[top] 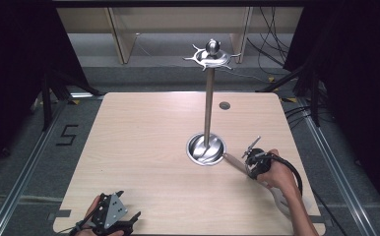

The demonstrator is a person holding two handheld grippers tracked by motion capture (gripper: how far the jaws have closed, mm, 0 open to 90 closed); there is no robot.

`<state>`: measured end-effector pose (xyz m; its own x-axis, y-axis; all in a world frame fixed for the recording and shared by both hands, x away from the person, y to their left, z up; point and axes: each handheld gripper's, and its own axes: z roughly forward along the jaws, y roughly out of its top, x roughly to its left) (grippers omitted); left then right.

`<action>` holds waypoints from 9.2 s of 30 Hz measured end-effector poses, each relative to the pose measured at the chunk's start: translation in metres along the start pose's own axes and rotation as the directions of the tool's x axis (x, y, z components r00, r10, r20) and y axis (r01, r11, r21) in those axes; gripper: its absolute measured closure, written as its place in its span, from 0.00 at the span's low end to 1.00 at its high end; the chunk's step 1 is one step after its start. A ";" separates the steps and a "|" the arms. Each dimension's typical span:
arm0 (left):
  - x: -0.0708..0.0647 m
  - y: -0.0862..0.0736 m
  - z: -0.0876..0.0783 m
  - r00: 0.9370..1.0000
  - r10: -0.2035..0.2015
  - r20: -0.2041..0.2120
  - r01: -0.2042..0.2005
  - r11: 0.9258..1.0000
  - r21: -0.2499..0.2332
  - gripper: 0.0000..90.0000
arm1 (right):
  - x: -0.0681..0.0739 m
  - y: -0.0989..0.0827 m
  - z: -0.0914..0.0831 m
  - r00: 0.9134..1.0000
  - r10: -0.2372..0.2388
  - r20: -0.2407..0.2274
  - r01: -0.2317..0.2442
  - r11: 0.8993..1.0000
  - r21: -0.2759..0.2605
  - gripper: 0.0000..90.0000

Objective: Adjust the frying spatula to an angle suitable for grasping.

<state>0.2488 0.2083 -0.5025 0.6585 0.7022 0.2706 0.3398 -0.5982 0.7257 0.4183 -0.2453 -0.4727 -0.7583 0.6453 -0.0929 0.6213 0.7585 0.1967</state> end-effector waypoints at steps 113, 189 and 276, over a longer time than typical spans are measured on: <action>0.004 -0.001 -0.001 1.000 0.019 0.000 -0.019 0.999 0.038 0.17 | 0.004 0.004 -0.144 0.993 -0.057 -0.102 -0.041 0.646 -0.762 0.85; 0.004 0.000 -0.002 1.000 0.021 0.010 -0.021 0.999 0.037 0.17 | -0.009 0.085 -0.195 0.986 -0.125 -0.109 0.005 0.678 -0.735 0.85; 0.001 0.002 0.001 1.000 -0.004 0.011 0.003 1.000 0.004 0.17 | 0.033 -0.021 -0.100 0.992 0.089 -0.092 -0.128 0.653 -0.747 0.40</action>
<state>0.2504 0.2069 -0.5009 0.6649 0.6999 0.2609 0.3451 -0.5975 0.7238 0.3601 -0.2490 -0.3823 -0.7148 0.6992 0.0152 0.3553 0.3443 0.8691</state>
